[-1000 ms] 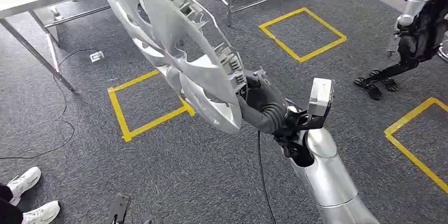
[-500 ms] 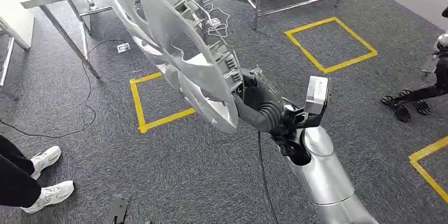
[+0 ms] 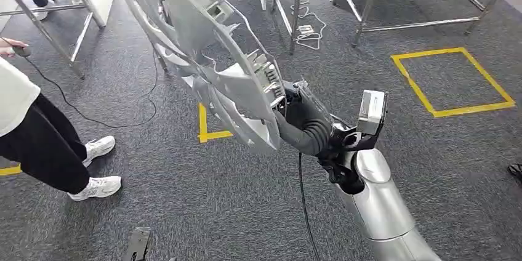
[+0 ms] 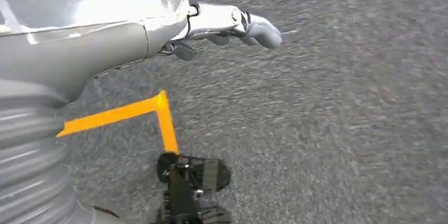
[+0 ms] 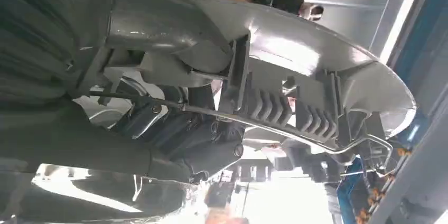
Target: Take the parts from the cabinet and place them on the table.
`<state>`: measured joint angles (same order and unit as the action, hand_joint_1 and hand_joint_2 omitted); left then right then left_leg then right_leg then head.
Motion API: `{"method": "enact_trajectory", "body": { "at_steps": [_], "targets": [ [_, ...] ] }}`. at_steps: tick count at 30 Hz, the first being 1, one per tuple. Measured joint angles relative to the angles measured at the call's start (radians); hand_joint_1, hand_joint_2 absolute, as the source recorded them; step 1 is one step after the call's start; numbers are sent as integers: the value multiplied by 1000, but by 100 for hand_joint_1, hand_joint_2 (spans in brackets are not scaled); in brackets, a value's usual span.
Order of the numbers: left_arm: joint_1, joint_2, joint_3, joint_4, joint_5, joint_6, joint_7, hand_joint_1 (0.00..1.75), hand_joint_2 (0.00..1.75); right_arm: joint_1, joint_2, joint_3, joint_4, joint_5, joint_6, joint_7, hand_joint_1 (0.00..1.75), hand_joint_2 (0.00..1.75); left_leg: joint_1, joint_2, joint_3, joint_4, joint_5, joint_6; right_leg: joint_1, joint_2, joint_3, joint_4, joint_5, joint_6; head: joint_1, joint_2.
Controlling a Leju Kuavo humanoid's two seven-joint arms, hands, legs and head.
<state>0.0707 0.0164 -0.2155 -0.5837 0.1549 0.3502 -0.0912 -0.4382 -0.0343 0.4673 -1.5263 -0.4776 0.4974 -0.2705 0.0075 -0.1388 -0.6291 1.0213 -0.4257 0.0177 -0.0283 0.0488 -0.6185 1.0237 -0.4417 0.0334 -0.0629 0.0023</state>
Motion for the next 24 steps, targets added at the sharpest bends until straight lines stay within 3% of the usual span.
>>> {"method": "enact_trajectory", "body": {
  "at_steps": [2,3,4,5,6,7,8,9,10,11,12,13,14,18,19,20,21,23,24],
  "targets": [
    [6,2,-1,2,1,4,0,0,175,0,4,3,0,1,0,1,175,175,7,-13,-2,-5,2,-9,7,-12,0,0,-1,-15,1,0],
    [7,3,-2,5,1,6,0,0,175,-2,6,4,0,2,0,1,175,175,7,-11,-4,0,-3,-14,-5,-23,4,-4,0,-21,1,0],
    [9,1,-4,5,2,7,0,0,175,-3,8,5,0,2,-1,2,175,175,-1,55,-9,18,-12,-22,-3,-29,9,-5,-2,-30,-2,0],
    [7,3,-6,5,3,9,0,0,175,-3,10,5,0,1,-2,1,175,175,0,102,-36,71,-42,-27,1,-40,12,-5,-6,-37,-10,0],
    [3,4,-8,5,3,12,0,0,175,-2,10,5,0,1,-2,1,175,175,4,123,-74,145,-78,-29,4,-50,15,-5,-9,-41,-8,0],
    [1,4,-9,5,3,15,0,0,175,-2,10,5,0,1,-2,1,175,175,6,132,-117,226,-111,-30,7,-62,17,-5,-12,-45,-9,0],
    [2,3,-11,5,4,15,1,0,175,0,10,5,0,1,-2,1,175,175,6,136,-155,296,-130,-32,9,-75,19,-5,-15,-48,-9,0],
    [3,3,-15,5,4,15,2,0,175,3,10,5,0,1,-2,1,175,175,7,138,-171,318,-124,-32,10,-87,22,-5,-17,-51,-9,0],
    [4,4,-17,5,6,15,3,0,175,6,10,5,0,1,-2,1,175,175,6,138,-160,289,-98,-31,12,-98,26,-5,-21,-50,-9,0],
    [4,5,-17,5,6,16,3,0,175,7,10,5,0,1,-2,1,175,175,6,142,-124,216,-55,-27,14,-110,32,-5,-25,-49,-9,0],
    [3,5,-18,5,6,18,3,0,175,7,10,5,0,1,-2,1,175,175,4,156,-72,119,-9,-19,16,-120,39,-5,-30,-47,-9,0],
    [2,7,-18,4,6,19,3,0,175,7,11,5,0,1,-2,1,175,175,-3,186,-23,35,22,-8,19,-125,46,-5,-34,-44,-9,0],
    [-2,9,-18,4,6,20,3,0,175,7,11,3,-1,1,-2,1,175,175,-9,193,-8,14,4,-7,27,-131,46,-5,-39,-37,-8,0],
    [4,10,-20,2,6,27,5,0,175,6,16,1,-3,0,-2,1,175,175,-15,168,-9,0,7,9,28,-157,54,-12,-44,-21,-8,0],
    [6,8,-21,1,6,27,6,0,175,8,15,0,-4,0,-2,1,175,175,-2,164,3,-15,16,15,22,-126,44,3,-52,-19,-7,0],
    [1,8,-22,-1,5,29,6,0,175,7,16,-2,-4,0,-2,1,175,175,-1,158,6,-20,19,20,21,-86,25,40,-71,-21,-7,0],
    [-5,8,-22,-1,5,29,6,0,175,7,13,-6,-4,0,-2,0,175,175,-1,152,5,-20,20,22,20,-64,-12,114,-103,-25,-4,0],
    [-7,6,-25,-1,5,29,6,0,175,10,8,-7,-3,0,-2,0,175,175,-1,137,4,-19,18,24,19,-54,-98,274,-156,-26,-2,0],
    [-7,6,-26,-1,5,29,6,0,175,13,7,-7,-3,0,-2,0,175,175,-1,130,5,-19,17,24,19,-53,-128,316,-158,-19,-2,0]
  ]
}}
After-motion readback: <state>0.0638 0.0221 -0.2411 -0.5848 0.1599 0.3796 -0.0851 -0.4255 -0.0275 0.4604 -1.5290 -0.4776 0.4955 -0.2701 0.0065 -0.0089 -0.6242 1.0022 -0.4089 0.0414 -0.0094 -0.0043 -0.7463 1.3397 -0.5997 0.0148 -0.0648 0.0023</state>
